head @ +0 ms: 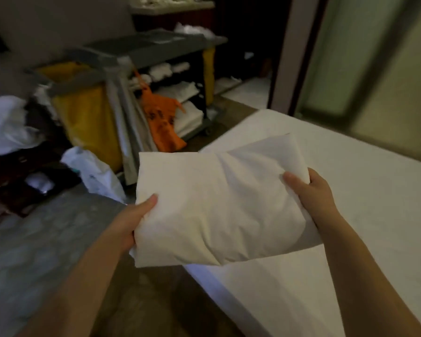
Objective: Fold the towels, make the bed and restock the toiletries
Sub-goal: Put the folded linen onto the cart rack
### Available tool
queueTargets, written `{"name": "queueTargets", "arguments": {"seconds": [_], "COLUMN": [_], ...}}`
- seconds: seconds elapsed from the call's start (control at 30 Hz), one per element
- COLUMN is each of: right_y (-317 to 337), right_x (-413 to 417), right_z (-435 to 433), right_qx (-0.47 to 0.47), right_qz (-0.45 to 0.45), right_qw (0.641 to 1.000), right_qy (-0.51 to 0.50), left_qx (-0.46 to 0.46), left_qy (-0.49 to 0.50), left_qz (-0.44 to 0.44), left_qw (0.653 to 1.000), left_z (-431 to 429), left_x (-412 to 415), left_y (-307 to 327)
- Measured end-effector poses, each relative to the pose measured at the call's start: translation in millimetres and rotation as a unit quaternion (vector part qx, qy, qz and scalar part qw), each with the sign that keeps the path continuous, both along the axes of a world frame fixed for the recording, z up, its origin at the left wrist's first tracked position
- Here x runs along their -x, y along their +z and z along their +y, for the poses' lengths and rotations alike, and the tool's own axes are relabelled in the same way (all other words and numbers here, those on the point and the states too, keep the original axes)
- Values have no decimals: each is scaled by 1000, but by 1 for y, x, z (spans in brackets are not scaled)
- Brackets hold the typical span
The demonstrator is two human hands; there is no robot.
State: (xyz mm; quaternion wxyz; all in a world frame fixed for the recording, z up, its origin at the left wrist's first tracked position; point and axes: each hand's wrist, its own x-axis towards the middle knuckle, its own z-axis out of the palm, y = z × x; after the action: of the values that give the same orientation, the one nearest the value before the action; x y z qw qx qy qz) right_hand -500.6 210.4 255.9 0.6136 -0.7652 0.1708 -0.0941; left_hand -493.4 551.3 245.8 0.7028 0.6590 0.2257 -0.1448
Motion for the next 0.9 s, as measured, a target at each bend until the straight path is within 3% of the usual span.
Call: {"name": "queueTargets", "arguments": {"seconds": [0.27, 0.6, 0.77, 0.9], "right_y": [35, 24, 41, 51], "right_x": [-133, -325, -432, -506], "right_z": [186, 279, 319, 336], "right_qx": [1, -25, 8, 40], "right_qz": [4, 35, 27, 7], "right_qw": [996, 974, 981, 986], "right_qy": [92, 223, 193, 159], "left_qx": [-38, -107, -141, -113], "left_qy": [94, 130, 130, 109], "left_qz": [-62, -109, -112, -151], "left_qw": [993, 980, 975, 976], "left_z": [180, 227, 263, 276], "left_x": [-91, -297, -404, -482], "left_y": [46, 38, 62, 74]}}
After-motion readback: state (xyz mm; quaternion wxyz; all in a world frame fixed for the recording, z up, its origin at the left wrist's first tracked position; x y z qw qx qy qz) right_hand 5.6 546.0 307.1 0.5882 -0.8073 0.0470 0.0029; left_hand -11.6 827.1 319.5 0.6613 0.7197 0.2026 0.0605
